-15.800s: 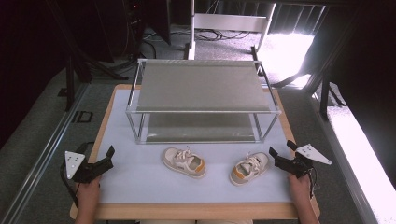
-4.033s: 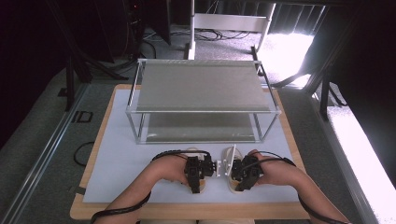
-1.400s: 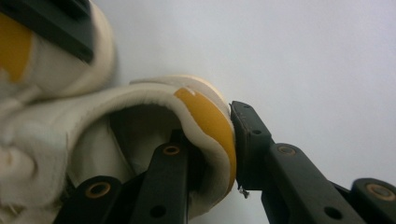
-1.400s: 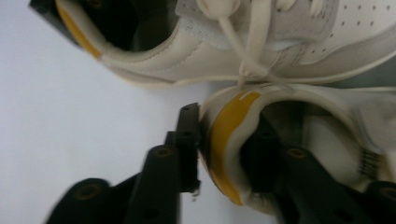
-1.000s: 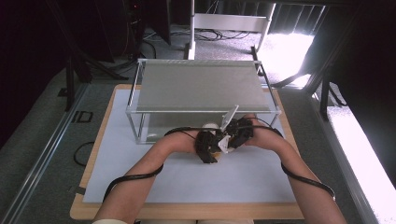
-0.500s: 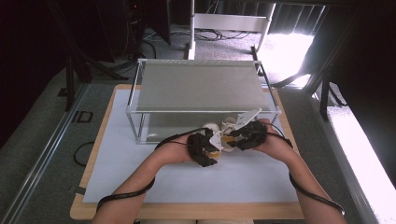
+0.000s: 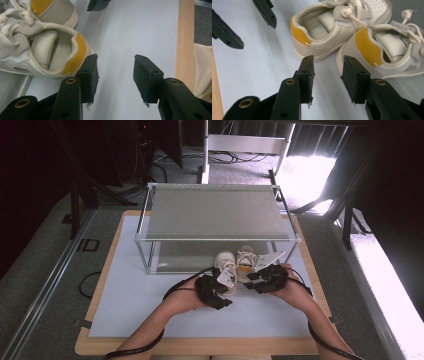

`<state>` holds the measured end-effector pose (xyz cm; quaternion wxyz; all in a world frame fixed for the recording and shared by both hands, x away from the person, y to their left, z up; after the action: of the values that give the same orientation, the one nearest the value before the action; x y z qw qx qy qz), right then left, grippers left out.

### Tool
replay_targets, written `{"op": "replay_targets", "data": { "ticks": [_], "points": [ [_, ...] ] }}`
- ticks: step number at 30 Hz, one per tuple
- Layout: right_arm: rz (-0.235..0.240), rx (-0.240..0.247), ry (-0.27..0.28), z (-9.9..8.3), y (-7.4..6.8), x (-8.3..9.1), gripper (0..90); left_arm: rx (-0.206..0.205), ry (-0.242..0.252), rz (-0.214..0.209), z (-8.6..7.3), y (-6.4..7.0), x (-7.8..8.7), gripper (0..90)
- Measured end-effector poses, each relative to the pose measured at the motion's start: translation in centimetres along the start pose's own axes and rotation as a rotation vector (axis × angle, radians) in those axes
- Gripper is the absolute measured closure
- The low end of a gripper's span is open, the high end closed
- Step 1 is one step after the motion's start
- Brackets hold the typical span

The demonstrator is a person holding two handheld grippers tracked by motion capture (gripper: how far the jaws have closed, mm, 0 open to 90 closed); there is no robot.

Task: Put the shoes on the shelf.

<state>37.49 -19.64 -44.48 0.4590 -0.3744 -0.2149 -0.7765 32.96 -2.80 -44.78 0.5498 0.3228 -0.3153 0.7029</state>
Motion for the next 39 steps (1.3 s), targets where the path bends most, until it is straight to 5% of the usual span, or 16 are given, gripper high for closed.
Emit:
{"op": "replay_targets", "data": {
  "ticks": [8, 13, 18, 27, 29, 31, 39],
  "points": [
    [-0.025, -0.073, 0.063, -1.6, -1.0, -0.4, 79.3, 0.093, 0.059, 0.108, -0.7, 1.1, -0.7, 66.5],
    [-0.087, -0.145, 0.134, -1.9, -1.0, -0.7, 89.5, 0.147, 0.100, 0.120, -1.4, 1.5, -1.5, 78.7],
    [-0.151, -0.185, 0.145, -1.9, -1.0, -1.7, 89.7, 0.179, 0.127, 0.112, -1.6, 1.7, -2.5, 88.9],
    [-0.229, -0.250, 0.142, -1.7, 0.1, -2.4, 89.7, 0.215, 0.107, 0.186, -1.3, 0.5, -3.9, 88.8],
    [-0.215, -0.267, 0.145, -1.7, 0.3, -2.4, 89.7, 0.233, 0.111, 0.205, -1.4, -0.1, -3.9, 88.7],
    [-0.216, -0.266, 0.146, -1.7, 0.3, -2.3, 89.7, 0.248, 0.133, 0.174, -1.5, -0.5, -3.7, 89.1],
    [-0.219, -0.264, 0.143, -1.8, 0.3, -2.4, 89.7, 0.220, 0.146, 0.206, -0.5, -1.3, -2.9, 89.1]
  ]
}}
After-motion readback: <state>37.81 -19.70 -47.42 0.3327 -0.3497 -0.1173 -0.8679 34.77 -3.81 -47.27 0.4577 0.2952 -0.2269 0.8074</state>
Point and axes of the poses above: each handheld gripper's, and its own axes: x roughly backward along the jaws, z roughly out of its top, y roughly to its right, the point moved 5 cm from there along -x, roughly forward along the jaws, and after that the axes turned 5 degrees about -x, right-handed, at the moved point
